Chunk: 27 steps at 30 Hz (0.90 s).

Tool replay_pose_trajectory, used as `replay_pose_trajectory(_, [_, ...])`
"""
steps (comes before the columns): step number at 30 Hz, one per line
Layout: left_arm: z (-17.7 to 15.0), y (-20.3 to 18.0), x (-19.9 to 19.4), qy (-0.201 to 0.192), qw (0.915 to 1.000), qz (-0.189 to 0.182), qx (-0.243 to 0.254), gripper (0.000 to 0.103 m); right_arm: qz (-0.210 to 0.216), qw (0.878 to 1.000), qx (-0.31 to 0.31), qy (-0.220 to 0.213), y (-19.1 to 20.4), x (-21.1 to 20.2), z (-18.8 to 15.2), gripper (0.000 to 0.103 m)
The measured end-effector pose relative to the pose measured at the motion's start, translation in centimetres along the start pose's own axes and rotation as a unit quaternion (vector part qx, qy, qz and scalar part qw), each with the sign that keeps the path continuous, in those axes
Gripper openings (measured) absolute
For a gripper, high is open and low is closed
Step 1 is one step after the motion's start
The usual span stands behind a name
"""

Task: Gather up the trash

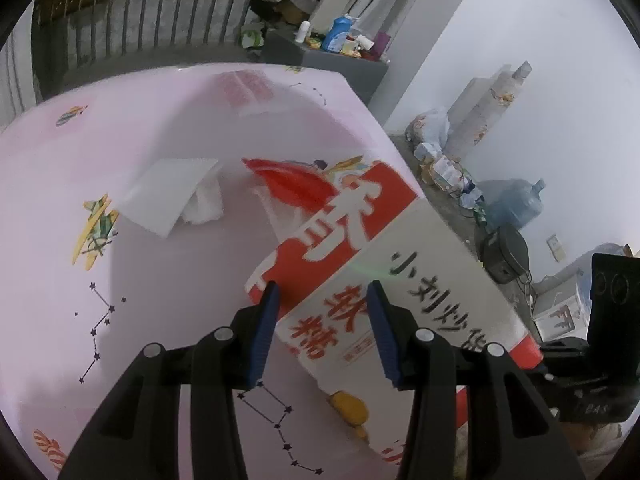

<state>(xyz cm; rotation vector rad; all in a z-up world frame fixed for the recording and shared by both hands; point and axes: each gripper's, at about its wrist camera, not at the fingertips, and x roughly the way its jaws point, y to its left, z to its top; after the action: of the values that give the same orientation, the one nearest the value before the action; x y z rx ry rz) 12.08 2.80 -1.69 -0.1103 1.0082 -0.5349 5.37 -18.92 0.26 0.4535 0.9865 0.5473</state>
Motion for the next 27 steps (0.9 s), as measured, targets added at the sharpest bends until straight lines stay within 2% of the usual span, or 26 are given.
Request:
replay_pose_trajectory(6, [0.1,0.9,-1.0,-0.013,0.9997,-0.008,-0.020,0.044,-0.019,0.999,-0.022,-0.025,0.4,-1.0,-0.1,0.001])
replay_pose_trajectory(11, [0.6,3.2,-3.0,-0.043,0.9976,-0.002,-0.055,0.044,-0.021,0.996,-0.085,-0.027,2.4,0.2,0.5,0.001])
replay_pose_trajectory(17, [-0.4,6.5,-5.0,-0.056,0.9910,-0.009,-0.121,0.044,-0.020,0.986,-0.163,-0.014,5.8,2.7,0.7,0.001])
replay_pose_trajectory(20, [-0.8,7.6,-6.9,-0.070,0.9856,-0.039,-0.149,0.044,-0.019,0.982,-0.188,-0.005,7.1,4.3,0.7,0.001])
replay_pose_trajectory(24, [-1.1,8.5,-9.9,-0.097,0.9727,-0.113,-0.178,0.055,-0.014,0.977,-0.213,0.002,8.5,5.5,0.7,0.001])
replay_pose_trajectory(27, [-1.1,8.4,-11.6,-0.119,0.9653,-0.145,-0.182,0.060,-0.005,0.974,-0.227,0.010,9.3,6.6,0.6,0.002])
